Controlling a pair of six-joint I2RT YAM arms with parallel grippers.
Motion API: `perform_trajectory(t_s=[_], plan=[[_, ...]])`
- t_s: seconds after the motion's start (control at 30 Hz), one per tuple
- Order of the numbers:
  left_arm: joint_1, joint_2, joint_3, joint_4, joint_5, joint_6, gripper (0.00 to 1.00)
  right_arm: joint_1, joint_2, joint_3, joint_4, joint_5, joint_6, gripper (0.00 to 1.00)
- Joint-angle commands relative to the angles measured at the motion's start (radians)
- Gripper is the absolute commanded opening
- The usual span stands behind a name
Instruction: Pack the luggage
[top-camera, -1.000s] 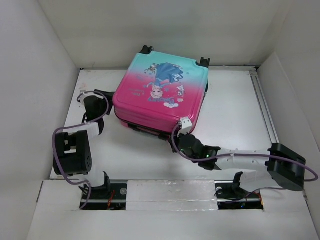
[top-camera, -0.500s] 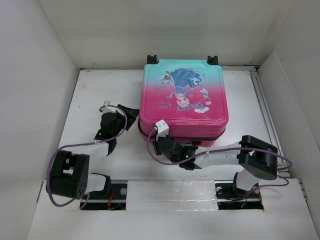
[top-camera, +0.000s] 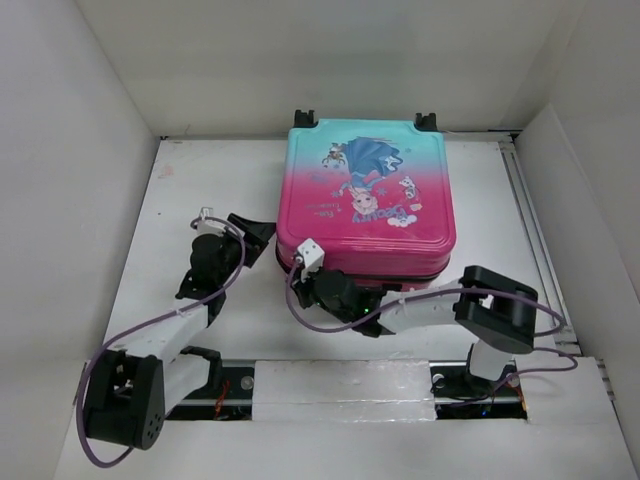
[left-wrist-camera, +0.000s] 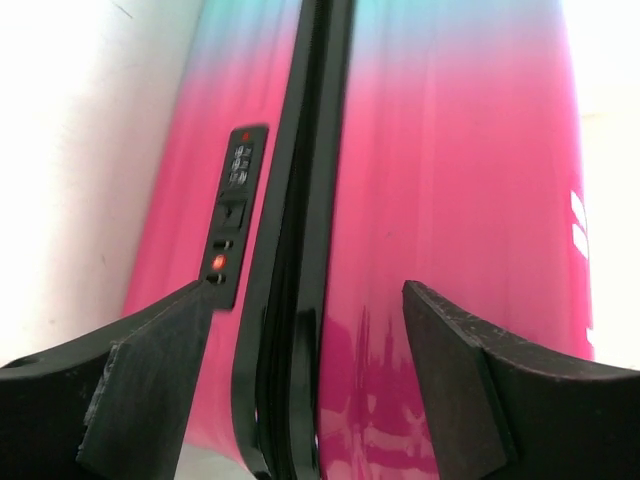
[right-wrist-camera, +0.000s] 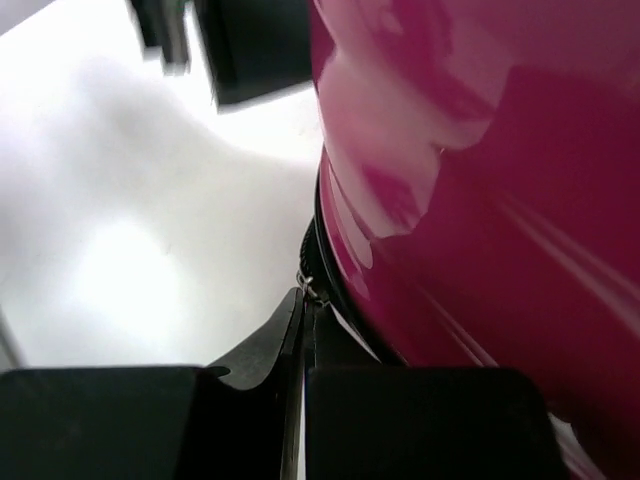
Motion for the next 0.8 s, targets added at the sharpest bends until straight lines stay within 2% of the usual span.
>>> perform_trajectory(t_s=[0.0,0.03,0.1,0.17,0.27,0.33,0.37,0.4,0.47,0.5,0.53,0.6,0.67,0.77], plan=[[-0.052,-0.070,0.093,-0.082,0.141,0.082,0.74,0.046,-0.131,-0.127,0.147,-0.254,0.027,0.00],[-0.052,-0.084,0.122,-0.093,0.080,0.102,0.77,0.046,-0.172,-0.229,0.159,-0.254,0.027,0.00],[-0.052,-0.106,0.154,-0.124,0.003,0.111,0.81,0.046,-0.306,-0.319,0.159,-0.254,0.027,0.00],[-0.042,-0.106,0.198,-0.124,-0.097,0.111,0.84,0.046,-0.409,-0.413,0.072,-0.250,0.041,0.00],[-0.023,-0.023,0.282,-0.070,-0.185,0.120,0.88,0.046,-0.619,-0.486,-0.063,-0.225,0.062,0.00],[-0.002,0.125,0.358,-0.039,-0.203,0.110,0.88,0.046,-0.746,-0.509,-0.137,-0.213,0.062,0.00],[-0.002,0.185,0.469,-0.039,-0.203,0.119,0.88,0.046,-0.778,-0.518,-0.199,-0.213,0.062,0.00],[0.009,0.318,0.535,-0.053,-0.191,0.119,0.89,0.046,-0.808,-0.518,-0.226,-0.204,0.062,0.00],[0.009,0.446,0.670,-0.116,-0.180,0.152,0.89,0.046,-0.878,-0.531,-0.260,-0.174,0.073,0.00],[0.020,0.506,0.800,-0.137,-0.168,0.152,0.89,0.046,-0.898,-0.531,-0.273,-0.153,0.073,0.00],[0.030,0.617,0.865,-0.159,-0.150,0.165,0.89,0.046,-0.914,-0.544,-0.283,-0.142,0.084,0.00],[0.046,0.719,1.032,-0.232,-0.066,0.165,0.90,0.046,-0.935,-0.554,-0.303,-0.133,0.084,0.00],[0.057,0.837,1.112,-0.283,-0.009,0.146,0.90,0.046,-0.935,-0.554,-0.303,-0.133,0.093,0.00],[0.057,0.887,1.154,-0.295,0.008,0.136,0.90,0.046,-0.921,-0.544,-0.313,-0.133,0.093,0.00]])
